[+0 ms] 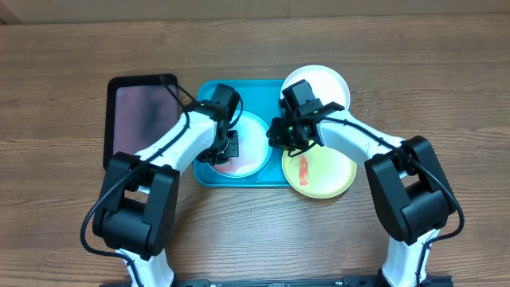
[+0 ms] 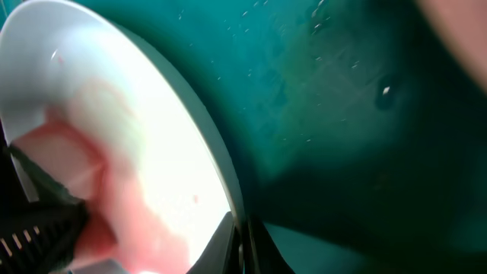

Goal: Clean dirty plates on tray and stack at the side
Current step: 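Scrub the light blue plate with the sponge while the right gripper holds its rim, then lift the sponge away and carry the light blue plate right off the tray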

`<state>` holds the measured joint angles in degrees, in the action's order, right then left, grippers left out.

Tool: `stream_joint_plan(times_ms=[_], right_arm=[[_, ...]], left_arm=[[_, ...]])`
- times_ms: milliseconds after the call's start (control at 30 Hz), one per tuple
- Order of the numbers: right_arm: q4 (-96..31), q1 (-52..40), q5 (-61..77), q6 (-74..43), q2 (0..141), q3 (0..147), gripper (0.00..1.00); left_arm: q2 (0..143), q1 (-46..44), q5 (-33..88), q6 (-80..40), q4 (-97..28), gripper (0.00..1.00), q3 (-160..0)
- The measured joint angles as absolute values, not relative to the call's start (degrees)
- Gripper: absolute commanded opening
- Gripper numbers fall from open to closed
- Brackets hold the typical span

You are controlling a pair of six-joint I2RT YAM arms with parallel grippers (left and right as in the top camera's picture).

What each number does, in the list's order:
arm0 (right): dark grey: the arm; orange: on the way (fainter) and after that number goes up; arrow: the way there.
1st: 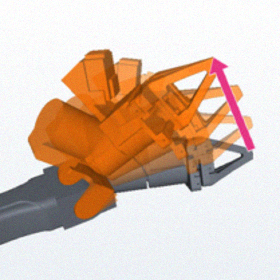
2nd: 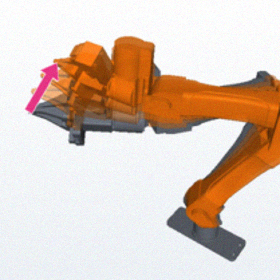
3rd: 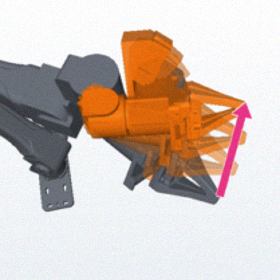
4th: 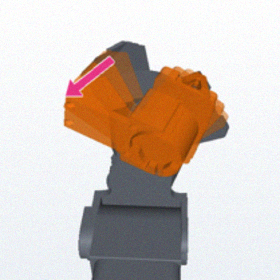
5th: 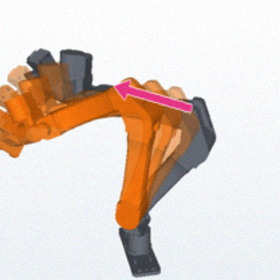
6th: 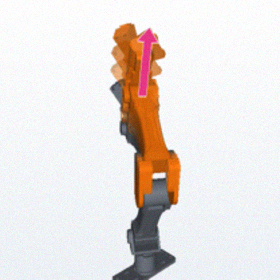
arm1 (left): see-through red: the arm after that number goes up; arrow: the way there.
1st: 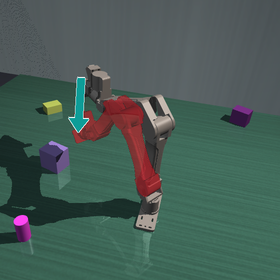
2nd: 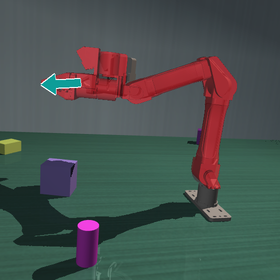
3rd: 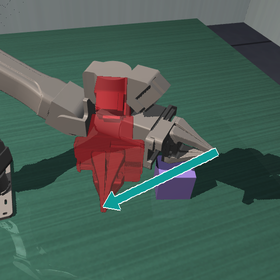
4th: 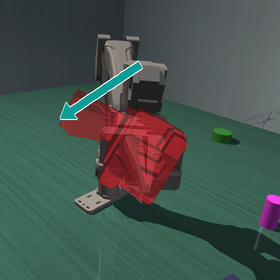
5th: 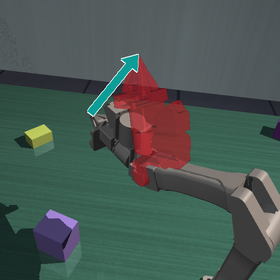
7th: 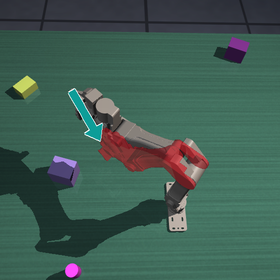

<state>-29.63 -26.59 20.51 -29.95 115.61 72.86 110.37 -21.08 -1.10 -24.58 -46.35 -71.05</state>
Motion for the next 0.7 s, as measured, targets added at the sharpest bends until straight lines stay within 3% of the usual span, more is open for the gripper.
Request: stream_joint_plan(times_ms=[233, 467, 700], right_arm=[[-30.0, -26.2, 20.3, -29.8, 115.6, 72.9, 0.04], [-29.9, -26.2, 20.2, -30.0, 115.6, 72.9, 0.04], [-28.9, -26.2, 19.8, -30.0, 115.7, 72.8, 0.13]], left_arm=[[110.5, -20.6, 12.3, -17.4, -43.5, 0.04, -72.8], [111.4, -20.1, 7.5, -18.3, -54.7, 0.04, -90.4], [111.4, -19.3, 3.7, -19.5, -59.0, 0.04, -100.7]])
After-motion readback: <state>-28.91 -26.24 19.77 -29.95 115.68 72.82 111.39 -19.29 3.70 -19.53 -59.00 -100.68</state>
